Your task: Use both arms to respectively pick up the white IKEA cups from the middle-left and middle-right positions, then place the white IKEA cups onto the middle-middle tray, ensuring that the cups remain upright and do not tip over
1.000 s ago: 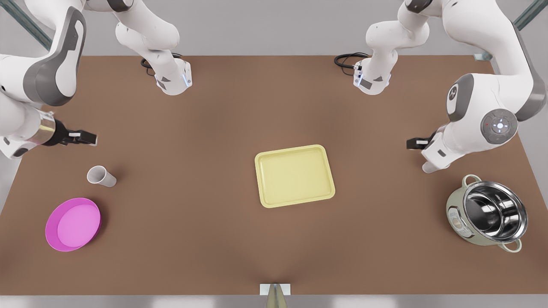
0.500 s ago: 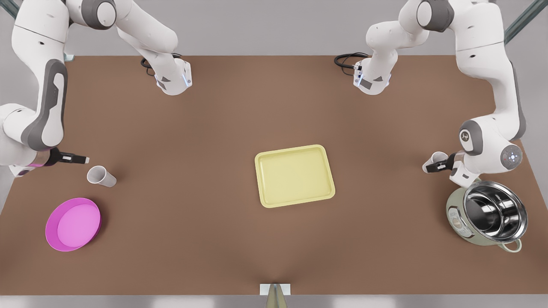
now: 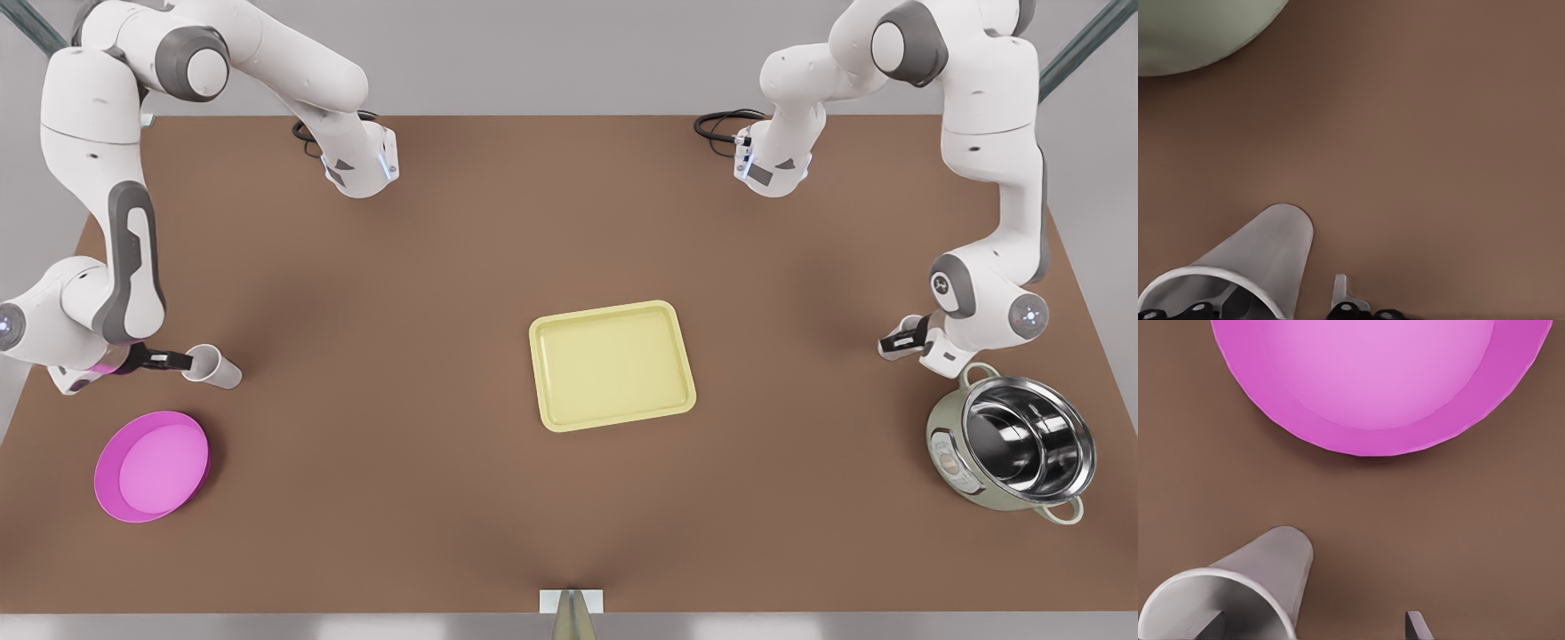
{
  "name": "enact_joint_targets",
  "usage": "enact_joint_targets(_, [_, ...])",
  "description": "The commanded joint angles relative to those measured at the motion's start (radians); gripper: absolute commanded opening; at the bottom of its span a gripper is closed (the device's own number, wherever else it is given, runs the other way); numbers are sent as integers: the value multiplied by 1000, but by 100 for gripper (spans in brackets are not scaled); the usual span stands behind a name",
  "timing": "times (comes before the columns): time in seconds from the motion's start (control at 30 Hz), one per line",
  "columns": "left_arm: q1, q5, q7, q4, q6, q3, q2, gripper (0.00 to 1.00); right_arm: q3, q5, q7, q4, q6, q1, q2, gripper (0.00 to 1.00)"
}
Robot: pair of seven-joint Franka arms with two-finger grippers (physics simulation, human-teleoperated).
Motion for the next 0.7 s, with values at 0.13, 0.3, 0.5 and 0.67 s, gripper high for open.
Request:
enact_joint_targets(0.13, [-3, -6, 70, 1, 17, -1, -2, 26, 0, 11, -136, -27, 38, 1, 17, 100])
enact_joint_targets(0.3, [-78, -2, 13, 7, -54, -9, -53, 23, 0, 22, -135, -27, 40, 1, 51, 100])
enact_joint_targets(0.5, [-476, 17, -468, 212, -189, -90, -45, 26, 3, 19, -178, -21, 26, -3, 48, 37])
enact_joint_targets(0.67, [-701, 16, -875, 375, -193, -121, 104, 26, 12, 19, -176, -21, -2, 10, 31, 21])
